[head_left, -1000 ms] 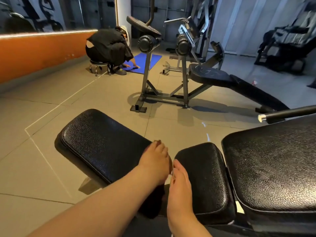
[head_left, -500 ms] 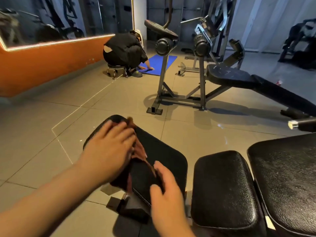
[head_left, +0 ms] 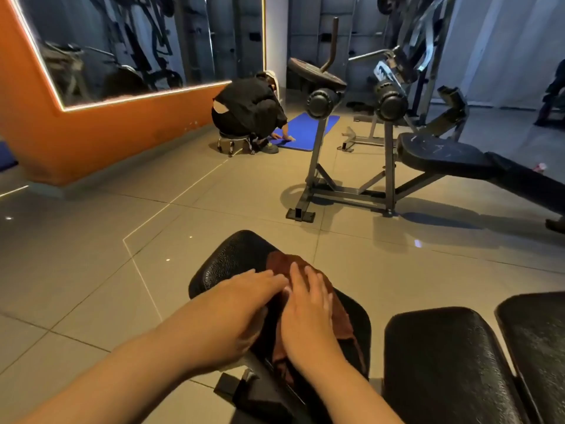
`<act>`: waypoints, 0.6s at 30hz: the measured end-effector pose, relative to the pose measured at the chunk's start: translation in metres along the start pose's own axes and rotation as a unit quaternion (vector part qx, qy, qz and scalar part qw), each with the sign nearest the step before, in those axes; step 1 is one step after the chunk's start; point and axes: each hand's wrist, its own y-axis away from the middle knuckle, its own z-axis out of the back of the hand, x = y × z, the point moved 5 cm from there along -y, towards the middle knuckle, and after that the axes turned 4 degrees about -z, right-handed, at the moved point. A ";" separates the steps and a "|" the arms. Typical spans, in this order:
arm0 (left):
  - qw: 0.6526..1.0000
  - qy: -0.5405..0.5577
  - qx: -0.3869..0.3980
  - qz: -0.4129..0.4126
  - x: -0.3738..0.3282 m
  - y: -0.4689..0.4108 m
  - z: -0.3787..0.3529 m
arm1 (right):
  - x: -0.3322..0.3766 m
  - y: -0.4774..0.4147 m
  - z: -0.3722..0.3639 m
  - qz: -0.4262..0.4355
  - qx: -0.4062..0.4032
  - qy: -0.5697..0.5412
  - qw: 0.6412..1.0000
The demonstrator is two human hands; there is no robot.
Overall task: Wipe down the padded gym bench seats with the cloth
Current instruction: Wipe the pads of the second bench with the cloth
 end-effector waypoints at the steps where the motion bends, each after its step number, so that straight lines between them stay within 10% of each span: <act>1: 1.000 0.003 -0.012 0.011 0.018 0.004 -0.003 | 0.009 -0.012 0.001 -0.007 -0.009 -0.011 1.000; 8: 0.910 0.075 -0.407 0.042 -0.009 0.069 0.054 | 0.104 -0.021 -0.018 0.122 -0.023 -0.006 0.992; 12: 0.871 0.181 -0.445 0.103 0.011 0.061 0.051 | 0.110 0.018 -0.030 0.236 0.008 0.026 0.971; 18: 0.921 0.037 -0.380 0.075 0.003 0.049 0.039 | 0.028 0.066 -0.036 0.229 0.026 0.082 0.970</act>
